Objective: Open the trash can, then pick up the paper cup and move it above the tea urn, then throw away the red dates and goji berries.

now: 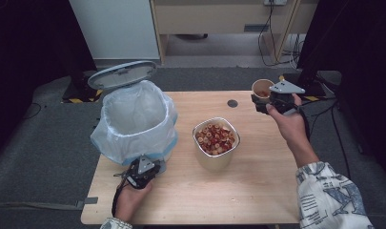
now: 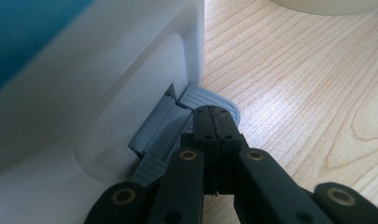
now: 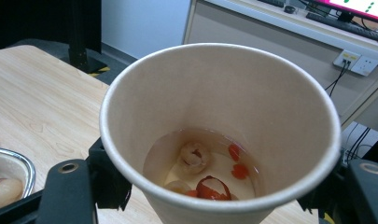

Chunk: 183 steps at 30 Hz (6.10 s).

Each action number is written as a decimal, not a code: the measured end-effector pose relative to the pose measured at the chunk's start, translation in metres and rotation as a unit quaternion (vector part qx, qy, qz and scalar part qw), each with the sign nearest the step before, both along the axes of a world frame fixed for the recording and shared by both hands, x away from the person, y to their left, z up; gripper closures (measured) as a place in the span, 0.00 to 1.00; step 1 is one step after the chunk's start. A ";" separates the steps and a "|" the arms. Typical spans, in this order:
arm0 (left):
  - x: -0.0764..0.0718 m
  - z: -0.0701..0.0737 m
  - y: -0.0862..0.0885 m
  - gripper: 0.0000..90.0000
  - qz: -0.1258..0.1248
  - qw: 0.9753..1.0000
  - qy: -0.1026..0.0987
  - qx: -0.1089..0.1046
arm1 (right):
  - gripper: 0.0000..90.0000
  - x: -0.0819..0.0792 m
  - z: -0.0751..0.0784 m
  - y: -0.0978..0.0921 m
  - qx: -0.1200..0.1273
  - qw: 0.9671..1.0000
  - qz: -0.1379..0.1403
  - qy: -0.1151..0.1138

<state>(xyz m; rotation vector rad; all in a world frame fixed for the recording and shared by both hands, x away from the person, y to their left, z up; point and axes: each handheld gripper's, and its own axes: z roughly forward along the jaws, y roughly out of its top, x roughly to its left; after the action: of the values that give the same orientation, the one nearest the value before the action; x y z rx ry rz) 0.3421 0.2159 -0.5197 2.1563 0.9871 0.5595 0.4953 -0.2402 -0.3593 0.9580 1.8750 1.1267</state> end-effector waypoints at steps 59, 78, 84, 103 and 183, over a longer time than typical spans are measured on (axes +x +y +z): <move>0.000 0.000 0.000 1.00 0.002 1.000 0.002 -0.005 | 0.32 0.003 0.031 0.036 -0.085 0.989 0.106 -0.055; 0.000 0.000 0.000 1.00 0.003 1.000 0.002 -0.007 | 0.32 0.002 0.029 0.050 -0.093 0.986 0.122 -0.060; 0.000 0.000 0.000 0.99 0.003 1.000 0.002 -0.007 | 0.32 0.000 0.029 0.054 -0.103 0.984 0.130 -0.063; 0.000 0.000 0.000 1.00 0.002 1.000 0.002 -0.005 | 0.31 -0.009 0.020 0.076 -0.127 0.975 0.166 -0.068; 0.000 0.000 0.000 1.00 0.002 1.000 0.003 -0.005 | 0.31 -0.025 0.019 0.089 -0.240 0.941 0.196 -0.135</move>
<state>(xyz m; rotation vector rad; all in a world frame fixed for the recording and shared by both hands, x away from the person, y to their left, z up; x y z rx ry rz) 0.3420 0.2160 -0.5199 2.1490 0.9952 0.5505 0.4701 -0.1512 -0.3401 0.1495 2.0189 0.8912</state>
